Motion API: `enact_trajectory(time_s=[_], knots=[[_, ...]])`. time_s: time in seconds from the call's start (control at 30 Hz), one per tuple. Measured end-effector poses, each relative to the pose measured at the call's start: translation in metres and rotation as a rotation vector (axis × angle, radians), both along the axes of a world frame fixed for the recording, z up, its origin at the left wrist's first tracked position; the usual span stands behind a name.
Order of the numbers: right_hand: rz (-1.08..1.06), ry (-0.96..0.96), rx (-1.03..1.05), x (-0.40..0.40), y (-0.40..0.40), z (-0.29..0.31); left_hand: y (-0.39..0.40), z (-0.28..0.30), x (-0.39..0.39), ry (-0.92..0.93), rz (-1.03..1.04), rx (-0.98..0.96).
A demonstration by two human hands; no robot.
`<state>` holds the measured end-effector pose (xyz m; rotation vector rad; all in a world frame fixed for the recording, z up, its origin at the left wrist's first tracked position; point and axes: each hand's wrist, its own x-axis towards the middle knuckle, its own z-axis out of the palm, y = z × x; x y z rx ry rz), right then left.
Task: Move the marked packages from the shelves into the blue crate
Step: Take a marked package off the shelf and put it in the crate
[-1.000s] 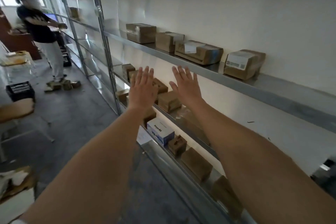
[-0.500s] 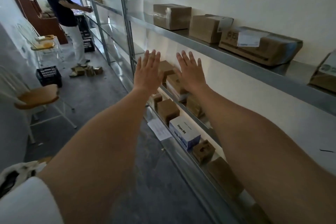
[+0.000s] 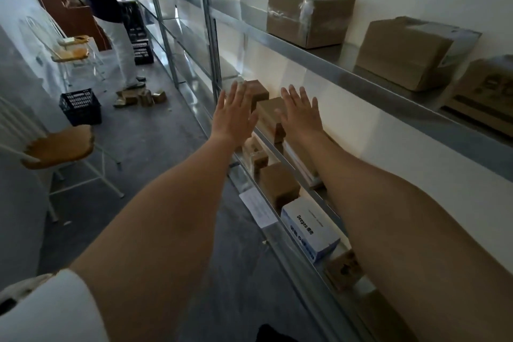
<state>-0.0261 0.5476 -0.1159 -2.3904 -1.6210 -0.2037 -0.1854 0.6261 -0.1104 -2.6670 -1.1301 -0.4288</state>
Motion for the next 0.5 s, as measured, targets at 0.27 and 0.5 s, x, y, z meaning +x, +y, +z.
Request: enact_trajectory(time_s=[0.27,0.5], knots=[[-0.006,0.07,-0.068,0.041,0.132,-0.019,0.131,-0.011,0.036,-0.019,-0.002,-0.058],[-0.079,0.089,-0.116,0.055,0.228,-0.038,0.236,-0.029,0.057,0.087,-0.123,-0.043]])
